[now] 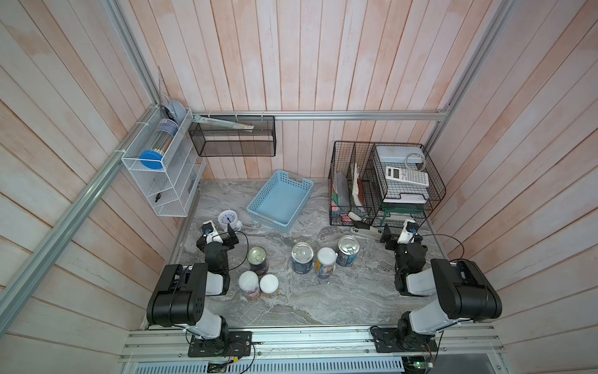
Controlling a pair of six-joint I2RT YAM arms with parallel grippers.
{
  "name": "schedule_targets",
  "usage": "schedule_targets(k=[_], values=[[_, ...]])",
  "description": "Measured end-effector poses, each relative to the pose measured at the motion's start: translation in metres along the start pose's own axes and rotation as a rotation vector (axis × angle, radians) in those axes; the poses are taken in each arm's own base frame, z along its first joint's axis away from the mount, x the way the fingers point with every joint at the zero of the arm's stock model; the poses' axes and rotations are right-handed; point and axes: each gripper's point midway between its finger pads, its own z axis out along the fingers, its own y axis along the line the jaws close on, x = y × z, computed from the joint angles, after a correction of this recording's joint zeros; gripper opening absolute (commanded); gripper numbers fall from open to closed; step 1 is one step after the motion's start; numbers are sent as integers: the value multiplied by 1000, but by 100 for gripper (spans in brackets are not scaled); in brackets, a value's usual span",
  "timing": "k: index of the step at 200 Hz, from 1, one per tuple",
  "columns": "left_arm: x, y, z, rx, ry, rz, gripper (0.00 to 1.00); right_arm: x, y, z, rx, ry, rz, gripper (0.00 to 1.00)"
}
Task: Put the canned food in the basket
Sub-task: Adjust the basket at the center of the board.
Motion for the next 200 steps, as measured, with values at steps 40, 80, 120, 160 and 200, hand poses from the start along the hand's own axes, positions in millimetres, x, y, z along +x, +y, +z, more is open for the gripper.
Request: schedule_targets(k=[40, 80, 120, 160, 200], values=[[0, 0, 0, 0, 0, 0, 100, 0, 0, 0, 0, 0, 0, 98], [0, 0, 0, 0, 0, 0, 100, 0, 0, 0, 0, 0, 0, 98], [0, 0, 0, 0, 0, 0, 100, 0, 0, 0, 0, 0, 0, 98], [0, 1, 1, -8, 8, 1, 100, 0, 1, 0, -5, 0, 0, 98], [-47, 13, -6, -94, -71, -52, 100, -26, 0, -15, 34, -61, 3, 98]])
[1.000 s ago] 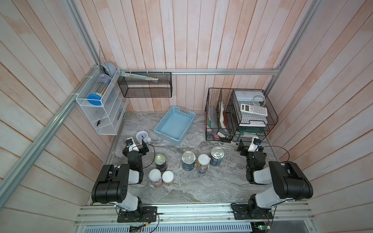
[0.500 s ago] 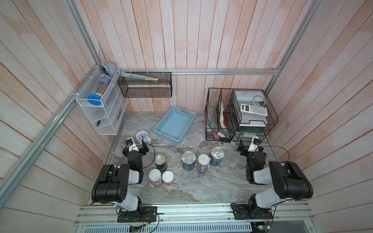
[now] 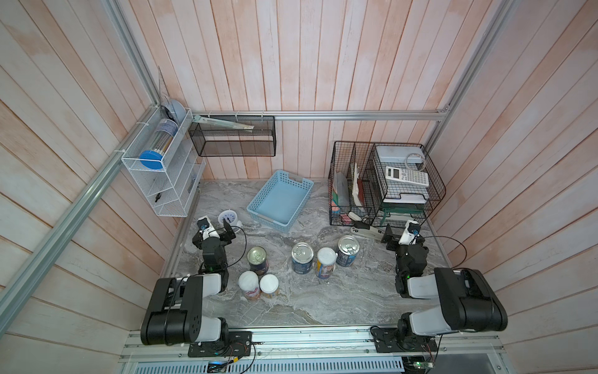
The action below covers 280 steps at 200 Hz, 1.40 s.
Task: Put the canned food in the basket
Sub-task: Adjust the basket at the center of the board.
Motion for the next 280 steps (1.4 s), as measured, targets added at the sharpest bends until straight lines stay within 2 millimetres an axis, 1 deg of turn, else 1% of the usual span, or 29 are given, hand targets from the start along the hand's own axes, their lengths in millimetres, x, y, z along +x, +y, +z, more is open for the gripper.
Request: schedule_targets(k=[26, 41, 52, 67, 84, 92, 103, 107, 112, 118, 119, 125, 132, 135, 138, 139, 144, 145, 149, 159, 168, 179, 187, 196, 207, 230, 257, 280], values=[[-57, 15, -23, -74, -138, -122, 100, -53, 5, -14, 10, -108, 40, 98], [-90, 12, -30, -83, -167, -172, 100, -80, 6, -14, 22, -124, 85, 98], [-119, 0, -31, -68, -176, -202, 100, -99, 8, -11, 28, -124, 124, 98], [-152, -22, -29, -29, -154, -237, 100, -115, 13, -5, 27, -98, 160, 98], [-171, -53, -21, 29, -69, -261, 100, -121, 24, 4, 21, -24, 183, 98], [-174, -71, -16, 61, -17, -266, 100, -121, 31, 8, 11, 14, 185, 98], [-167, -103, -10, 117, 79, -260, 100, -117, 46, 10, -8, 64, 181, 98], [-160, -117, -8, 146, 123, -256, 100, -115, 53, 9, -22, 84, 174, 98], [-154, -130, -6, 172, 166, -251, 100, -113, 60, 9, -35, 104, 169, 98], [-141, -147, -4, 207, 233, -245, 100, -109, 70, 8, -54, 129, 157, 98], [-137, -152, -3, 215, 253, -243, 100, -109, 71, 8, -57, 133, 155, 98], [-123, -166, -1, 242, 321, -234, 100, -105, 81, 8, -78, 163, 143, 98], [-106, -177, 2, 259, 393, -226, 100, -102, 90, 9, -96, 189, 132, 98], [-95, -182, 4, 265, 433, -221, 100, -100, 94, 9, -103, 203, 126, 98], [-89, -185, 5, 268, 455, -219, 100, -99, 97, 10, -108, 214, 121, 98], [-84, -187, 5, 270, 473, -215, 100, -99, 98, 10, -110, 217, 119, 98], [-71, -190, 6, 272, 516, -211, 100, -97, 103, 11, -120, 234, 111, 98], [-66, -191, 7, 273, 533, -208, 100, -96, 104, 11, -121, 237, 110, 98], [-54, -192, 7, 272, 570, -201, 100, -95, 108, 11, -131, 248, 104, 98], [-21, -193, 4, 261, 676, -183, 100, -92, 117, 10, -155, 268, 93, 98], [3, -192, 1, 248, 755, -165, 100, -89, 124, 8, -182, 281, 87, 98], [26, -191, -3, 238, 835, -149, 100, -85, 131, 5, -211, 298, 79, 98], [40, -190, -5, 230, 883, -139, 100, -82, 136, 3, -227, 312, 74, 98], [50, -191, -6, 223, 922, -134, 100, -77, 138, 3, -237, 326, 68, 98], [56, -194, -4, 221, 952, -128, 100, -71, 140, 3, -245, 347, 56, 98], [57, -203, 1, 236, 974, -133, 100, -61, 143, 3, -260, 379, 32, 98], [59, -203, -2, 244, 992, -134, 100, -58, 146, 2, -275, 388, 20, 98], [66, -203, -5, 242, 1017, -129, 100, -56, 148, 2, -287, 394, 9, 98]])
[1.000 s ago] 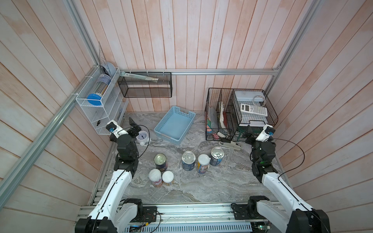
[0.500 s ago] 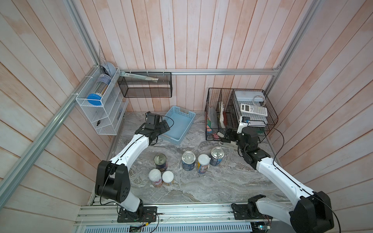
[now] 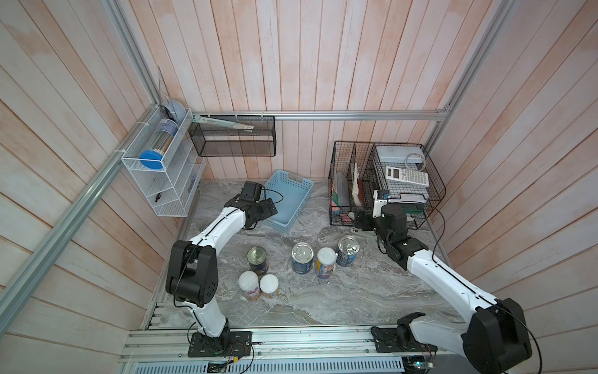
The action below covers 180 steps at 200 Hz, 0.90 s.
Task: Put the canned food in the basket
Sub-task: Adjust the basket at the center of the board.
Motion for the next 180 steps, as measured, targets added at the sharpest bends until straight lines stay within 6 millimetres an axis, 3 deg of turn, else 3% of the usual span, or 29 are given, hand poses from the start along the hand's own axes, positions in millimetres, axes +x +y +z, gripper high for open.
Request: schedule_targets(k=[79, 87, 109, 134, 180], values=[[18, 19, 46, -70, 115, 8, 99, 4, 4, 3, -21, 14, -16, 98], [16, 22, 51, -78, 121, 6, 94, 4, 4, 3, -23, 14, -18, 98], [2, 26, 62, -90, 122, 12, 70, 4, 5, 3, -28, 15, -24, 98], [-14, 23, 66, -84, 113, 61, 62, 5, 6, 3, -33, 16, -28, 98], [-14, 25, 65, -99, 157, 170, 42, 7, 9, 3, -49, 25, -36, 98]])
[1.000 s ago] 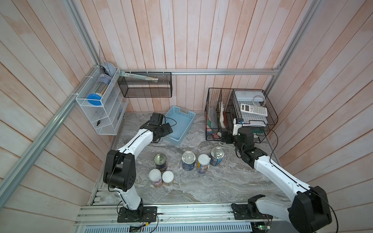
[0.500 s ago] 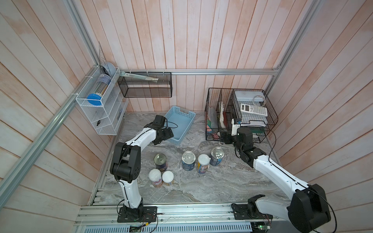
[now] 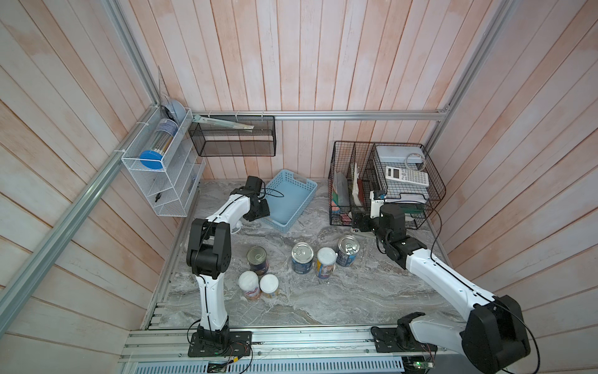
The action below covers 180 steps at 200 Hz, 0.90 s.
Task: Put the canned food in the basket
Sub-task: Adjust the basket at the center of the board.
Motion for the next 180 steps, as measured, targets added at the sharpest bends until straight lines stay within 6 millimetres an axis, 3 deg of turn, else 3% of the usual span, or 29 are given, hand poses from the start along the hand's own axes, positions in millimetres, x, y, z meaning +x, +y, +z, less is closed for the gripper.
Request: schedule_targets(k=[21, 55, 93, 151, 180], values=[[2, 4, -2, -22, 16, 47, 34, 4, 3, 1, -10, 15, -5, 98], [12, 16, -5, -80, 58, 136, 29, 5, 11, 2, -28, 32, -21, 98], [20, 24, -6, -139, 91, 239, 28, 0, 26, 5, -59, 42, -50, 98], [43, 23, -6, -178, 122, 351, 27, -9, 74, 10, -209, 151, -110, 98], [50, 17, -9, -173, 126, 386, 26, 2, 74, 15, -192, 275, -114, 98]])
